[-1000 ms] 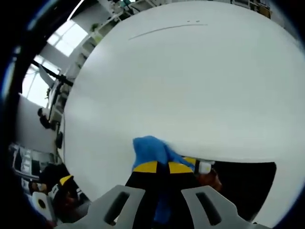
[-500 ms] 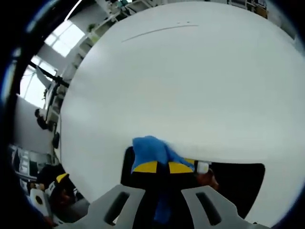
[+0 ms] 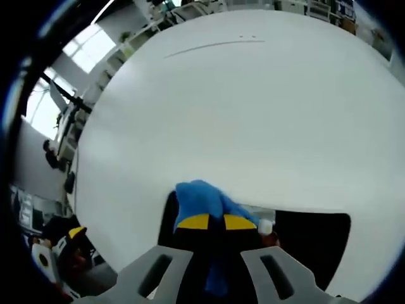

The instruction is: Wipe the mirror surface with the cleaning cloth until all visible marks leave the cleaned area.

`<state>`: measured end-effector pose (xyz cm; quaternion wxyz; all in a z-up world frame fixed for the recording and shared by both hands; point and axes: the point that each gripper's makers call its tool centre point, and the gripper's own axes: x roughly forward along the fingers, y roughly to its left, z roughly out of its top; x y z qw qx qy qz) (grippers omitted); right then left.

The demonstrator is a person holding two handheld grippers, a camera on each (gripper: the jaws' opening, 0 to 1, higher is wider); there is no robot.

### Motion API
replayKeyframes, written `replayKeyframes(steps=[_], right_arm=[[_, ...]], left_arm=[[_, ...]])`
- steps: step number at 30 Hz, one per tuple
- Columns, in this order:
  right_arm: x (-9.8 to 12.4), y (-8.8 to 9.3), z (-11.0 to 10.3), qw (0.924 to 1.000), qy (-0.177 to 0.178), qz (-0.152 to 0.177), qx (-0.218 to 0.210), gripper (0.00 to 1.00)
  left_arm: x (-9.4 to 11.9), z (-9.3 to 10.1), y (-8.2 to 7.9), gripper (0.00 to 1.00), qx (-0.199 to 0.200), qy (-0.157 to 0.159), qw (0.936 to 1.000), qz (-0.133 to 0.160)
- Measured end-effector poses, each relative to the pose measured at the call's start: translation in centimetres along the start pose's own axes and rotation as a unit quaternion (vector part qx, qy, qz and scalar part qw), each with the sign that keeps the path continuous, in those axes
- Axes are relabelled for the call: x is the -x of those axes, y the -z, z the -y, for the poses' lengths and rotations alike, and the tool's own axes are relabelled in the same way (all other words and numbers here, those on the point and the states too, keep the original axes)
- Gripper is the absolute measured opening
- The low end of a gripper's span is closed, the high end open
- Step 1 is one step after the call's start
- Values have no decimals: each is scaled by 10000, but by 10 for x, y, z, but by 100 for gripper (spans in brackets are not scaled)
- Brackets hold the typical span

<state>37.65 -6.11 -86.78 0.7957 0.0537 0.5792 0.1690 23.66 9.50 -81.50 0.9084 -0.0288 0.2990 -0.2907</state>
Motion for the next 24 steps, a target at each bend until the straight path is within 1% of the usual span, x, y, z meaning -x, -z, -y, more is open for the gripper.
replayKeyframes(steps=[7,11,12,14,15,18,21,24], right_arm=[[7,15,-6,10000,-69,18,-25,1],[2,19,-8,9999,-143,-22,-38,1],[2,23,-9,9997,-214,-52,-94,1],[4,29,-11,9996,-237,-51,-135,1],[8,36,-14,9995,-263,-39,-166,1],[14,47,-18,9994,-297,-44,-163,1],[16,55,-22,9995,-296,-70,-37,1],[16,61,-24,9993,-334,-133,-42,1]], left_arm=[[1,0,-1,99,-7,-10,10000,12],[1,0,-2,99,-1,-23,10000,36],[1,0,-3,99,3,-22,10000,46],[1,1,-3,99,-27,-11,10000,29],[2,1,-4,99,-52,-26,10000,37],[3,1,-7,99,-79,-59,9999,104],[3,1,-8,99,-111,-56,9999,98],[4,1,-12,99,13,-42,9999,139]])
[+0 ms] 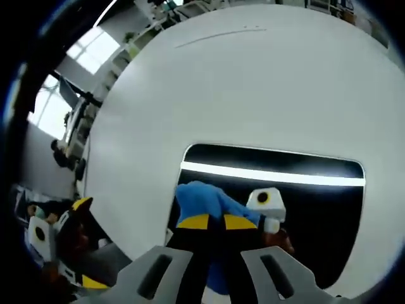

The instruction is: Wipe the mirror surface with the cleaning cloth until all visible marks leave the cleaned area.

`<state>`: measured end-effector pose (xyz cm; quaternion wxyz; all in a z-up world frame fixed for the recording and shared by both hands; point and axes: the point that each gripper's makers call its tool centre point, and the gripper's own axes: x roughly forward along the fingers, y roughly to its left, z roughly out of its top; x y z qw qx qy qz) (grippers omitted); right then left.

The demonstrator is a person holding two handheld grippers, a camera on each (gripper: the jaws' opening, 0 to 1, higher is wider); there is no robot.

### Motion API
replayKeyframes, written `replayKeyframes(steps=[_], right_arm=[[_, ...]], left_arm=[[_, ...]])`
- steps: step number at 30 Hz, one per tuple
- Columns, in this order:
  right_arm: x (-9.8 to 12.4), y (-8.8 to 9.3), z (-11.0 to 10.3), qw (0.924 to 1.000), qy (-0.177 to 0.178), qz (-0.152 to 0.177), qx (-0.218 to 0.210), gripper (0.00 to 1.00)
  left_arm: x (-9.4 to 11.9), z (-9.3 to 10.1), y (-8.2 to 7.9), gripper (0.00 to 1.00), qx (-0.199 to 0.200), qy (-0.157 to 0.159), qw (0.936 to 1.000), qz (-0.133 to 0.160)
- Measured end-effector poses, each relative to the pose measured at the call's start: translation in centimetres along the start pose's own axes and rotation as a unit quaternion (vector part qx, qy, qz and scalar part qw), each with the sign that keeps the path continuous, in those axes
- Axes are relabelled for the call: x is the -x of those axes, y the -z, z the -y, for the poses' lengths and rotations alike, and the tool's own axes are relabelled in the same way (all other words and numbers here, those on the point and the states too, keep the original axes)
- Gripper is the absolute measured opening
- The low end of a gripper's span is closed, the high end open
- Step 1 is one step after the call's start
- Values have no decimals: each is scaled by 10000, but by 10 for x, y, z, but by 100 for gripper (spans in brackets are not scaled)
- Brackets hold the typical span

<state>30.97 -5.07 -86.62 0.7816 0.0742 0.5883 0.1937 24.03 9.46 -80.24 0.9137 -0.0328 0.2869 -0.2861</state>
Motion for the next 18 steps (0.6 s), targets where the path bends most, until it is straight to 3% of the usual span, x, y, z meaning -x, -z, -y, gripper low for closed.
replayKeyframes(steps=[5,7,9,12,18], right_arm=[[0,10,-3,9999,-49,-55,107,1],[-1,13,-4,9999,-88,-92,65,1],[-2,14,-3,9999,-114,-72,40,1],[-2,15,-3,9998,-180,19,-17,1],[-1,22,-5,9997,-206,-48,-81,1]], left_arm=[[1,1,-9,99,-61,-132,9999,1],[0,-4,-17,99,302,-305,9990,90],[-4,-4,-20,99,209,-315,9992,160],[-8,-2,-7,99,-136,-282,9995,-76],[-7,1,-11,99,-530,-180,9984,86]])
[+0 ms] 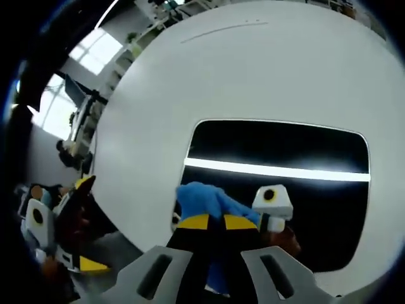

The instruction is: Wipe the mirror surface with the cleaning cloth until all visible marks leave the cleaned area.

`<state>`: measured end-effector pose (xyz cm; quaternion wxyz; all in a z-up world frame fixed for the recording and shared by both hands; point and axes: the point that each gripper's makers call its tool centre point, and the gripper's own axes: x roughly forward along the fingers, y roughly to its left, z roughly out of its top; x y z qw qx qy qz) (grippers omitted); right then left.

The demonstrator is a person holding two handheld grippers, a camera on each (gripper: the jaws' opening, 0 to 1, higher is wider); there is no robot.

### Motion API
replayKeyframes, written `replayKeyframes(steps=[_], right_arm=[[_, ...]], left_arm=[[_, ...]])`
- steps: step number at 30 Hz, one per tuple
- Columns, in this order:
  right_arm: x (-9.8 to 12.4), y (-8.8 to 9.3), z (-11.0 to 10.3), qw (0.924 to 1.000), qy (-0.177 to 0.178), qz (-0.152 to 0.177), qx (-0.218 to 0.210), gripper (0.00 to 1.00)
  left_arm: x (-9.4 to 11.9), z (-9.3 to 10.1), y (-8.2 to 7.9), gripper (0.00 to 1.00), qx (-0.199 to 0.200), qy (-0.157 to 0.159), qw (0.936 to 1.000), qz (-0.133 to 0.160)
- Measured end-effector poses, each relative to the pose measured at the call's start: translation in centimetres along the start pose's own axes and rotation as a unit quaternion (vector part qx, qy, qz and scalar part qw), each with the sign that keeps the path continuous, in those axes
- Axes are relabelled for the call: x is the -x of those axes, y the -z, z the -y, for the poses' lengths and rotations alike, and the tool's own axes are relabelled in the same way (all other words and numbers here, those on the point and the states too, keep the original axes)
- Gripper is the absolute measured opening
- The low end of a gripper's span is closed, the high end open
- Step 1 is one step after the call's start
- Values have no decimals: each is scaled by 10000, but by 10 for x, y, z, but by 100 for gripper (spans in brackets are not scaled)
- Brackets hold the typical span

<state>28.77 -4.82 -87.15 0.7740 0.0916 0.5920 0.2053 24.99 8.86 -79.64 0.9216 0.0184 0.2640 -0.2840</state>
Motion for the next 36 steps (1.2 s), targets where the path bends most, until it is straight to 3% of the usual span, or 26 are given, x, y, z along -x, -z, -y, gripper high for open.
replayKeyframes(steps=[1,8,21,36], right_arm=[[0,1,0,10000,-8,-1,-13,1],[3,11,-3,9999,-74,-58,-69,1],[7,28,-7,9991,-173,-277,-277,1],[9,37,-9,9991,-188,-348,-146,1]], left_arm=[[0,-1,0,99,-119,-36,9999,1],[1,-4,2,99,84,-68,9999,26],[0,-3,5,99,106,0,9999,-38],[-2,-2,6,99,178,20,9998,-47]])
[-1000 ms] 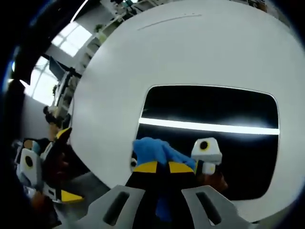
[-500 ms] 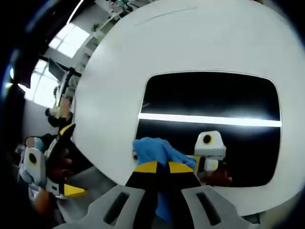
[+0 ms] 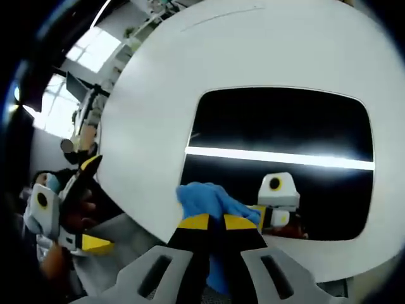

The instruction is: Wipe the mirror surface with the cleaning cloth until all visible marks leave the cleaned area.

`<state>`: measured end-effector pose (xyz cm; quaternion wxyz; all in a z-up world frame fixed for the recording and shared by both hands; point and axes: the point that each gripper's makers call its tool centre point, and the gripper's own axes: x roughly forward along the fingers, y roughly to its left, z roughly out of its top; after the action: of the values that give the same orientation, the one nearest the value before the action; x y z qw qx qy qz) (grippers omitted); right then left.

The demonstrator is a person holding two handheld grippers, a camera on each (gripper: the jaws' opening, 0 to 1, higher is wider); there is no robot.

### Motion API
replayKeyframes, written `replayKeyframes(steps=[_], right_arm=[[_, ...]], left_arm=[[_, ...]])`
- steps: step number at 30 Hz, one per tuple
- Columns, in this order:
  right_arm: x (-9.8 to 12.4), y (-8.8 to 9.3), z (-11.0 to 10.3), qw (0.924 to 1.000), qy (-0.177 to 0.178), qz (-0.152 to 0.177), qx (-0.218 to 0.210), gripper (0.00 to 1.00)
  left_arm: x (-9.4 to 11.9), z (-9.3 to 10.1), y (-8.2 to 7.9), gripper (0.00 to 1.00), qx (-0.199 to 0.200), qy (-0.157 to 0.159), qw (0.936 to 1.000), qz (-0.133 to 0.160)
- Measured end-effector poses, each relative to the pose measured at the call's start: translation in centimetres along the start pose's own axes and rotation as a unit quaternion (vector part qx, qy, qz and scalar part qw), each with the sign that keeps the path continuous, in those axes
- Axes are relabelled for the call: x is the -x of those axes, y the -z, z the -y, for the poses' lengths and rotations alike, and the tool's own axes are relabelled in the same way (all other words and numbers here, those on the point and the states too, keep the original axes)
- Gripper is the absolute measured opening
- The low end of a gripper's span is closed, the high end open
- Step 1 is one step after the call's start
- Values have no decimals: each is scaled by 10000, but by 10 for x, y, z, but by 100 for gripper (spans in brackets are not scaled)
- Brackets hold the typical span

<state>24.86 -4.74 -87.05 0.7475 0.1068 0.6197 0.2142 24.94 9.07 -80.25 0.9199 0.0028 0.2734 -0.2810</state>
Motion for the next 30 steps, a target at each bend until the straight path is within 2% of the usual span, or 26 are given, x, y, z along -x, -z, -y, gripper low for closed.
replayKeyframes(steps=[11,30], right_arm=[[4,2,4,10000,-37,-8,17,1],[16,5,28,9999,-29,70,-146,1]], left_arm=[[0,0,1,99,-5,-3,10000,-25],[0,1,3,98,-48,28,10000,-75]])
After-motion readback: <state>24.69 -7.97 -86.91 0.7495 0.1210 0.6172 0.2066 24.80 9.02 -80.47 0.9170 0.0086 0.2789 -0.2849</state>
